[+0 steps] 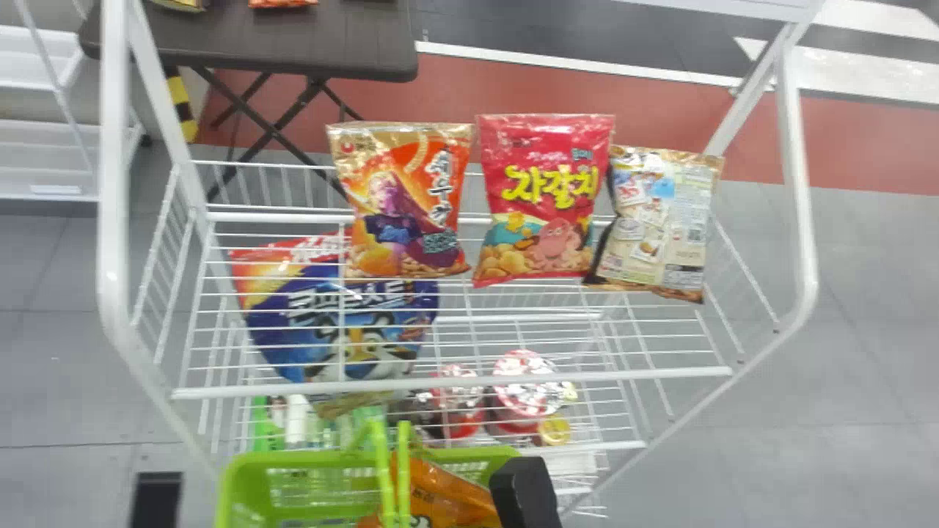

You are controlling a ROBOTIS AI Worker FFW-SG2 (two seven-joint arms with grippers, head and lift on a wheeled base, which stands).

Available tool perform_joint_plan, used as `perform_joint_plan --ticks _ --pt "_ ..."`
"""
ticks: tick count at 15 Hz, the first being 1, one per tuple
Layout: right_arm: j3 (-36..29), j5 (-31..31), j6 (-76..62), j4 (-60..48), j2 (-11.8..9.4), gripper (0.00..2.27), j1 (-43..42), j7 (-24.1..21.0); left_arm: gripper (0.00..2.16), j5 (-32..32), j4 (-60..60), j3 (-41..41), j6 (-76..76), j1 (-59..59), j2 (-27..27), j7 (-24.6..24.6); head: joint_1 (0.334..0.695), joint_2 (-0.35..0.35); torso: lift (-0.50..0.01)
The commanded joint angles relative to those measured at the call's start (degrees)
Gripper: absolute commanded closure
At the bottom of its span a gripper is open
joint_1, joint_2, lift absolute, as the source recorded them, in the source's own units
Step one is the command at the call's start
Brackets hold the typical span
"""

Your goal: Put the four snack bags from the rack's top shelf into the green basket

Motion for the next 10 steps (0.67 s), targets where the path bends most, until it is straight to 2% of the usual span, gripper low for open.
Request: perform_joint_plan --ticks 1,4,7,9,10 --pt "0.28 1.06 1.87 -4.3 -0.11 0.06 1.77 -0.24 2.14 -0.1 -0.01 -0.04 0.01 -0.01 0.08 0.11 0.695 -0.095 0.0" --pt "-1.83 2.82 13.99 -15.37 -0.9 0.05 5.2 0.82 2.14 -0.1 0.25 0.13 0.01 -0.27 0.08 0.02 0.695 -0.097 0.0" --pt "-6.23 5.1 14.35 -20.82 -0.72 0.04 6.78 0.64 2.14 -0.1 0.34 0.05 -0.17 -0.36 0.08 -0.07 0.695 -0.186 0.0" --pt "-8.25 5.1 7.31 -20.82 0.16 0.07 5.72 0.03 2.14 -0.1 0.16 -0.31 0.01 -0.27 0.08 -0.16 0.695 -0.283 0.0" --pt "-8.42 5.01 5.56 -20.47 0.77 0.09 4.14 -0.76 2.14 -0.1 0.16 -0.48 0.01 -0.18 0.17 -0.07 0.695 -0.294 0.0"
